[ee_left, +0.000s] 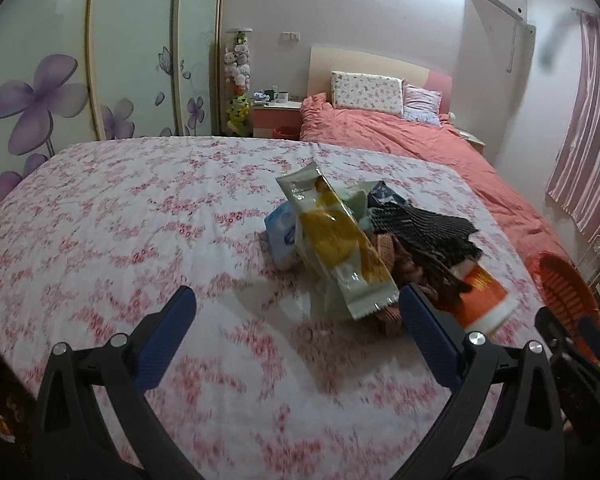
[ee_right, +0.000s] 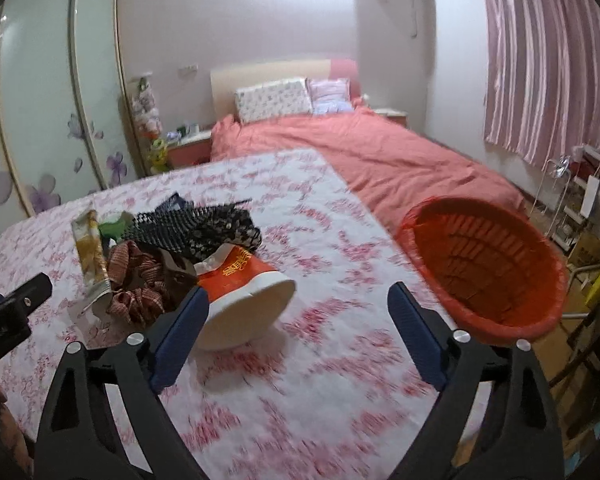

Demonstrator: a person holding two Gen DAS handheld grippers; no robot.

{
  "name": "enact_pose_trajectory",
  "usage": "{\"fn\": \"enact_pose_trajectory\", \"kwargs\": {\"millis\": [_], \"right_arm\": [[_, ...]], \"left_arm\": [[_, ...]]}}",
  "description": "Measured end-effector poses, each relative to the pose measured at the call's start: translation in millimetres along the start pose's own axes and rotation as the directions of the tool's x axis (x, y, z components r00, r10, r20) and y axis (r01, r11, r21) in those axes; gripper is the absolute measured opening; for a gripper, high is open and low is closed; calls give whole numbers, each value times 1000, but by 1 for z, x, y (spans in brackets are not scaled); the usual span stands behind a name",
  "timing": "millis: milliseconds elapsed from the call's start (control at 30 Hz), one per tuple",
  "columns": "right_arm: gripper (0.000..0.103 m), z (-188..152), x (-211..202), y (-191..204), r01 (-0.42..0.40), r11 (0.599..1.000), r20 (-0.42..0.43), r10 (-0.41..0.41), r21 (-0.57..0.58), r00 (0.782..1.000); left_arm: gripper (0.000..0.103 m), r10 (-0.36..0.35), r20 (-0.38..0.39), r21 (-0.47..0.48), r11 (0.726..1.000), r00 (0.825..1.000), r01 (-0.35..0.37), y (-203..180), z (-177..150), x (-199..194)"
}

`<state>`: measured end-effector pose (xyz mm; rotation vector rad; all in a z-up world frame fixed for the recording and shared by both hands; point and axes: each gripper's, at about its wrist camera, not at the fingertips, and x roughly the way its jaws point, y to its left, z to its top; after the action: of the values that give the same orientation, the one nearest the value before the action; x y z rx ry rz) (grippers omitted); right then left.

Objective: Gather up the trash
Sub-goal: 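Grasp the orange-white cup with the right gripper while the left gripper approaches the snack wrapper, then grasp the yellow snack wrapper with the left gripper while the right gripper holds the cup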

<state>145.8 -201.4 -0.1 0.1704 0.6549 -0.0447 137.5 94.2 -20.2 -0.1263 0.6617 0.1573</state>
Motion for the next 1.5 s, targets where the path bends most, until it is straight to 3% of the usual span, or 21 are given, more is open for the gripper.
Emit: {"fn": "enact_pose_trajectory", "kwargs": {"millis": [100, 400, 467, 533, 633, 867, 1200, 1267, 1333, 1500], "right_arm": [[71, -4, 11, -4, -77, 994, -57, 82, 75, 995], [51, -8, 39, 13, -179, 979, -132, 190, 95, 973], [42, -6, 42, 16, -204, 974, -132, 216, 97, 967], [20, -4, 43, 19, -244, 965, -127, 254, 92, 959], [4, -3, 38, 20, -248, 967, -104, 253, 60, 962], [3, -1, 30, 6, -207, 977, -56, 209, 47, 976], [4, 5, 25, 1, -188, 981, -15, 188, 40, 982], [4, 5, 23, -1, -186, 982, -11, 187, 40, 982], [4, 5, 23, -3, -179, 983, -7, 180, 38, 984], [4, 3, 23, -3, -176, 984, -10, 176, 35, 984]], "left_arm": [[99, 4, -13, -3, 1000, 1000, -4, 1, 5, 14], [96, 2, -44, -12, 1000, 999, -2, 8, 12, 40], [96, -7, -51, -11, 1000, 999, 6, 6, 14, 44], [95, -16, -59, -11, 1000, 998, 15, 3, 16, 49], [91, -25, -83, -13, 1000, 996, 24, -1, 17, 60], [83, -52, -148, -32, 998, 988, 47, -6, 16, 83], [47, -114, -169, -33, 993, 979, 110, 5, 13, 86], [47, -135, -161, -47, 991, 978, 129, 9, 13, 82], [59, -119, -149, -66, 992, 982, 111, 15, 13, 78], [60, -78, -181, -86, 994, 980, 64, 28, 9, 85]]}}
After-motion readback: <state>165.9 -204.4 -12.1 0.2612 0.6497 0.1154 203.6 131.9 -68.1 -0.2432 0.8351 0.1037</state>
